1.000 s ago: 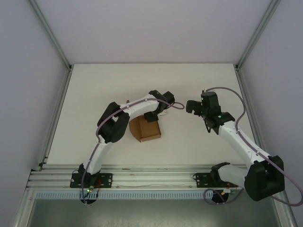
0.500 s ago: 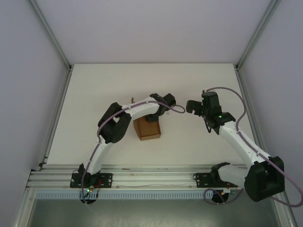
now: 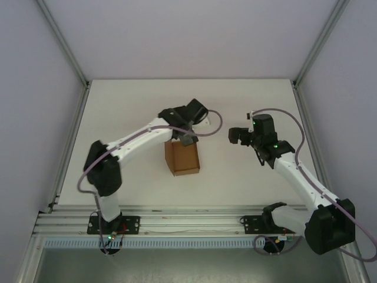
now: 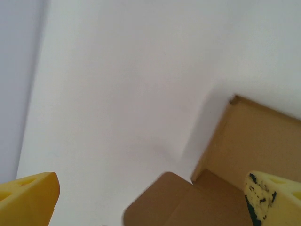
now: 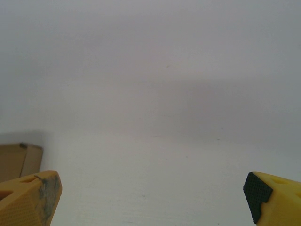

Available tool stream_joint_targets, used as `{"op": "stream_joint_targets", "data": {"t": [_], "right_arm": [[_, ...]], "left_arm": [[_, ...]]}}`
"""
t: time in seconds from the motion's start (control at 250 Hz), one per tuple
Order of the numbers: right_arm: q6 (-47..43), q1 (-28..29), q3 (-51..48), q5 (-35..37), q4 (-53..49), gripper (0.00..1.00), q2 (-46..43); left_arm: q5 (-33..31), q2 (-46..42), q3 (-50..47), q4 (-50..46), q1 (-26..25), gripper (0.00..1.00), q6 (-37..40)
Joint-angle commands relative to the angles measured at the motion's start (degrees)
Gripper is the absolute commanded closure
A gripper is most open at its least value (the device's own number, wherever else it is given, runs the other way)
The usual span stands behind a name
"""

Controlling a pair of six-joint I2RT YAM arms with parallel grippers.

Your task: Assemble paper box

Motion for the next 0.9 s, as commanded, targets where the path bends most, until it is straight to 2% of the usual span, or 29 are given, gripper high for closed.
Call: {"op": "stream_joint_targets", "data": {"t": [0.0,0.044,0.104,0.228,0.296,0.352,0.508,0.64,0.743,0.791,0.895], "right_arm": [[-8.6,-0.1,3.3,-10.1,3.6,0.00,4.4],[-11.8,0.6,5.1,-13.8,3.3,0.00,7.3],[-17.4,2.6,8.4,-17.7,1.7,0.01,12.0],[-34.7,9.5,16.9,-20.9,-5.4,0.02,22.6],[-42.0,12.4,23.3,-20.9,-10.8,0.02,29.3],[-45.8,14.2,29.4,-20.5,-15.4,0.04,35.1],[-53.6,17.3,43.1,-19.3,-26.3,0.10,48.4],[-53.4,18.3,49.0,-16.4,-26.4,0.16,54.5],[-49.3,18.4,51.0,-15.7,-22.9,0.33,57.7],[-47.9,18.5,51.3,-15.6,-21.9,0.46,58.4],[-44.3,18.9,49.0,-15.0,-17.8,0.66,57.5]], "left_arm": [[-0.1,-8.9,-6.9,16.9,3.8,0.00,-12.3],[-2.8,-11.9,-9.6,20.8,5.6,0.00,-19.6],[-4.0,-15.4,-11.4,20.5,8.0,0.00,-27.6],[-3.7,-24.2,-18.9,22.1,12.3,0.00,-37.3],[-6.9,-28.7,-23.7,22.5,13.8,0.00,-41.8],[-9.5,-31.6,-27.7,22.1,15.3,0.00,-45.0],[-8.3,-35.5,-34.4,18.3,19.4,0.00,-51.3],[-7.9,-37.1,-37.4,18.0,19.5,0.00,-52.0],[-8.0,-37.8,-38.6,18.6,19.6,0.00,-52.2],[-7.8,-37.6,-38.7,18.7,19.6,0.00,-52.0],[-7.7,-37.6,-38.7,18.7,19.7,0.00,-51.8]]}}
